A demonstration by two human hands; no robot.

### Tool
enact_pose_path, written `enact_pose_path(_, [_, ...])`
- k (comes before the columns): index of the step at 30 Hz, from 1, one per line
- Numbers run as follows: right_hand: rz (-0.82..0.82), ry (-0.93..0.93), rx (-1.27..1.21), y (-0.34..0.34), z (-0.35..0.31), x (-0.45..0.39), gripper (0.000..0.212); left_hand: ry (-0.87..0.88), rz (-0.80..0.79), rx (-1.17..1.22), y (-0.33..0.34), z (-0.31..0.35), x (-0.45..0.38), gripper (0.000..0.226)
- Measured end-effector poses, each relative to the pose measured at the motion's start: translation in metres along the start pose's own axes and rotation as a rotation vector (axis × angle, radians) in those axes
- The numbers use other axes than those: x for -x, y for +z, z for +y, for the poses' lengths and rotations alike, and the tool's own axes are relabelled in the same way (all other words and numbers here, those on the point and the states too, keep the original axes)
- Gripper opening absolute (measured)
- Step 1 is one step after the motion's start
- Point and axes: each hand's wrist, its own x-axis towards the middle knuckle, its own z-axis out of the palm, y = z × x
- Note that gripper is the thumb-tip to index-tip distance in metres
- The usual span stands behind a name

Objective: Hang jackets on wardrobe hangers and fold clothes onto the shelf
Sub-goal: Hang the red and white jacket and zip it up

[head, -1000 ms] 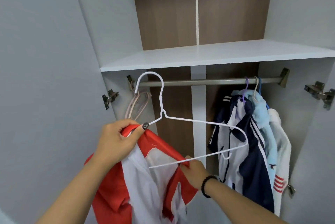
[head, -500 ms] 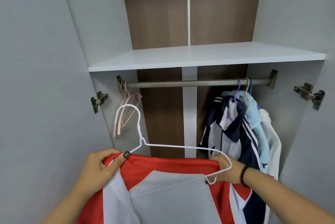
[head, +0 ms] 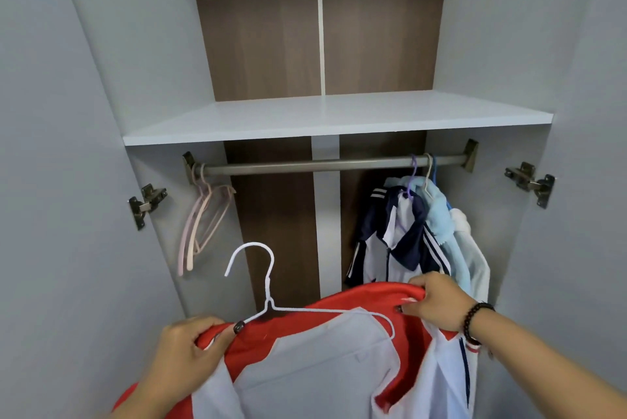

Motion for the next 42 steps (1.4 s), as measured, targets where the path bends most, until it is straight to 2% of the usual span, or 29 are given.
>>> enact_pose_path(1, [-0.016,-0.012,-0.011,0.003,-0.005,0.004,0.033,-0.030,-0.003,-0.010,0.006,-0.002,0.002,0.012])
enact_pose_path(4, [-0.053,-0.033,-0.086,0.020,-0.017,0.013,0.032,-0.066,-0.039,-0.030,0.022,-0.006,0.007,0.023])
enact_pose_path(7, [-0.005,-0.084,-0.161,0.033,-0.028,0.018,0.037,-0.057,-0.094,-0.047,0.035,0.002,0.009,0.018])
enact_pose_path(10, [0.013,-0.124,-0.228,0.042,-0.042,0.017,0.018,-0.033,-0.128,-0.067,0.046,0.012,0.010,0.013])
enact_pose_path(13, [-0.066,-0.233,-0.413,0.049,-0.065,0.022,0.011,-0.015,-0.183,-0.080,0.057,0.028,0.013,0.011])
enact_pose_path(16, [-0.146,-0.293,-0.531,0.048,-0.082,0.028,0.015,-0.038,-0.210,-0.045,0.065,0.038,0.016,0.011])
enact_pose_path(18, [-0.095,-0.280,-0.468,0.045,-0.079,0.025,0.016,-0.056,-0.188,-0.029,0.064,0.040,0.016,0.019])
enact_pose_path(22, [0.094,-0.247,0.130,0.024,-0.045,0.013,0.009,-0.085,-0.117,0.044,0.050,0.042,0.013,0.025])
enact_pose_path(25, [0.182,-0.250,0.297,0.003,-0.021,0.008,0.018,-0.097,-0.078,0.084,0.031,0.047,0.008,0.024])
enact_pose_path(28, [0.171,-0.262,0.305,-0.022,-0.007,0.007,0.021,-0.130,-0.057,0.125,0.012,0.052,0.004,0.031])
enact_pose_path(33, [0.130,-0.337,0.356,-0.040,-0.010,0.011,0.028,-0.148,-0.089,0.155,0.005,0.067,0.000,0.025])
enact_pose_path(38, [0.150,-0.417,0.281,-0.036,-0.051,0.024,0.025,-0.115,-0.033,-0.017,0.034,0.081,0.004,0.034])
enact_pose_path(40, [0.132,-0.413,0.194,-0.030,-0.070,0.029,0.023,-0.110,-0.026,-0.112,0.045,0.088,0.005,0.023])
enact_pose_path(42, [0.098,-0.319,-0.047,-0.026,-0.082,0.030,0.035,-0.119,-0.018,-0.163,0.050,0.094,0.005,0.010])
